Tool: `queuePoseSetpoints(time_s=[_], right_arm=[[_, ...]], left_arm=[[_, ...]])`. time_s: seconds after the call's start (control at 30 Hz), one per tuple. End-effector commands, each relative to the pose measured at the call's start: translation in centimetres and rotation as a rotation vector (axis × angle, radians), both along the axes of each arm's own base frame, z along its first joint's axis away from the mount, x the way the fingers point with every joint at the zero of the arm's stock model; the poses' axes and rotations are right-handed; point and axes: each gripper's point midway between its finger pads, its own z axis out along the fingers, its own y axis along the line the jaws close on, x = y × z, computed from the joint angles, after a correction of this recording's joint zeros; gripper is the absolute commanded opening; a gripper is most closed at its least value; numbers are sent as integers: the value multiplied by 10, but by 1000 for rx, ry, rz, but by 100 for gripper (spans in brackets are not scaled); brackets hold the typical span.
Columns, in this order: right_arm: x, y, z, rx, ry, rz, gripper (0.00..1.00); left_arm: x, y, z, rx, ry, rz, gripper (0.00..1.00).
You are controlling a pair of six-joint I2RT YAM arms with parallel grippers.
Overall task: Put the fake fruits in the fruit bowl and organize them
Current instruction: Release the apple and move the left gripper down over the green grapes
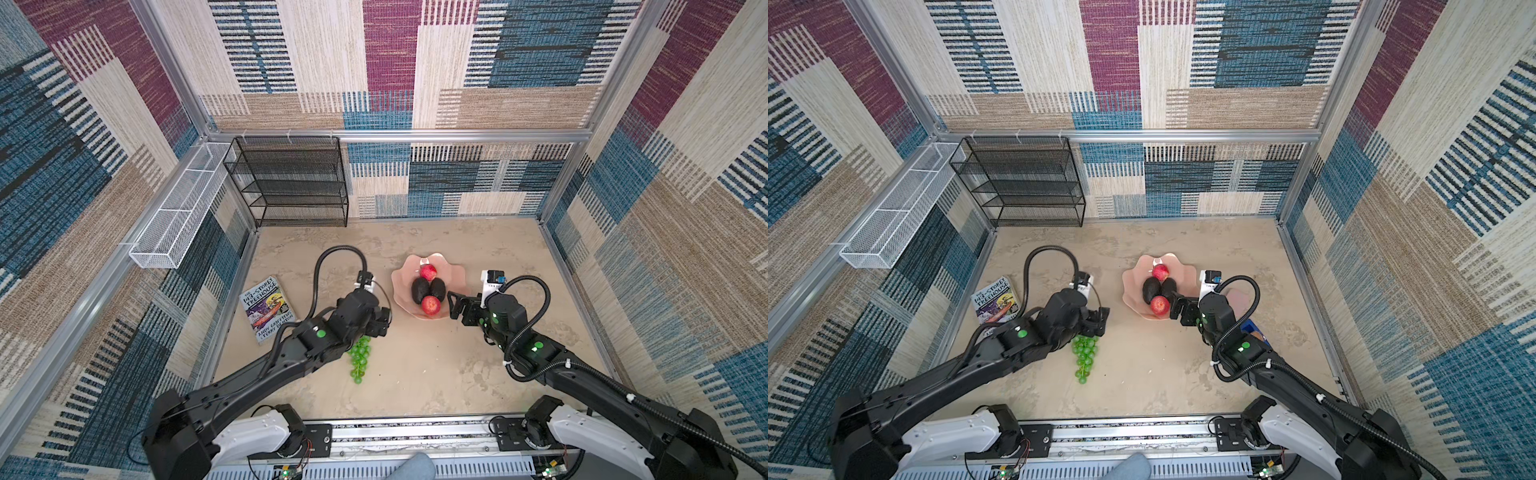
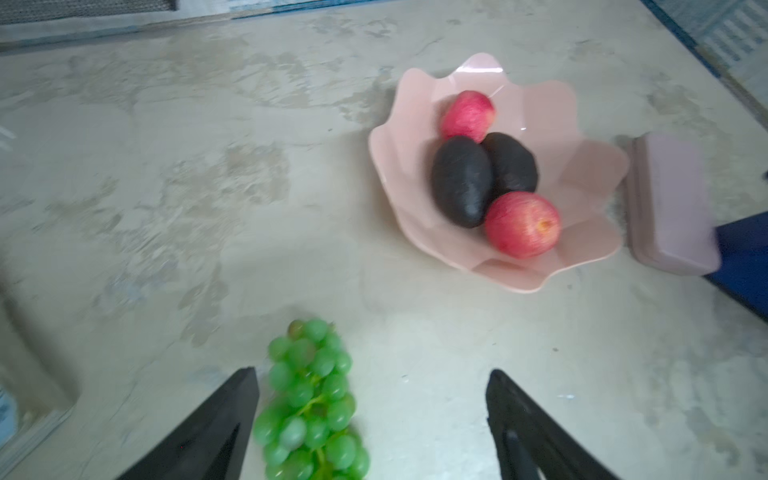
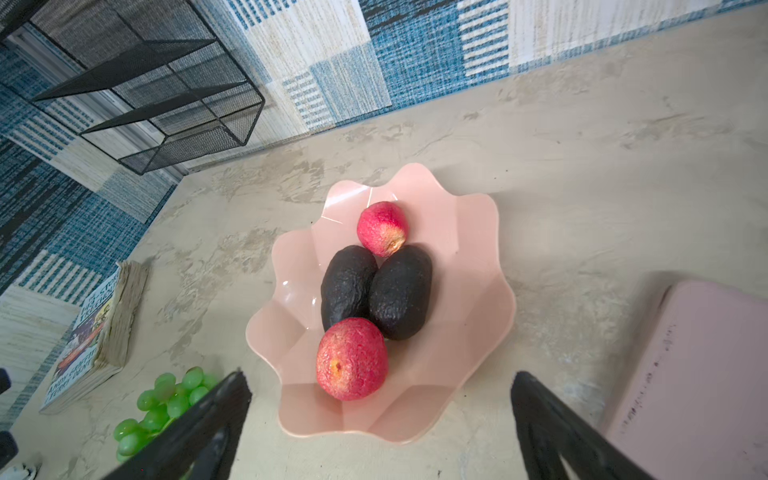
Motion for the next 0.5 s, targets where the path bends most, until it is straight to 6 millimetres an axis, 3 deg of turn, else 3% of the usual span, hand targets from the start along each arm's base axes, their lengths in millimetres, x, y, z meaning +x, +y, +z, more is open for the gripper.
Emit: queuePoseSetpoints(time_s=[0.0,0.1,0.2,0.47], right_arm=[[6,17,19,49,-67,65,100],[10,22,18,53,-56,74,100],[12,26,17,54,-47,81,99],[11,25,17,66,-38,76,100]], left_arm=[[-11,34,-13,-52,-30,136,91],[-25,54,-28,-92,-31,183,91],[-29,59,-36,-121,-48,185,93],[-23,37,-62,-117,35,102,97]])
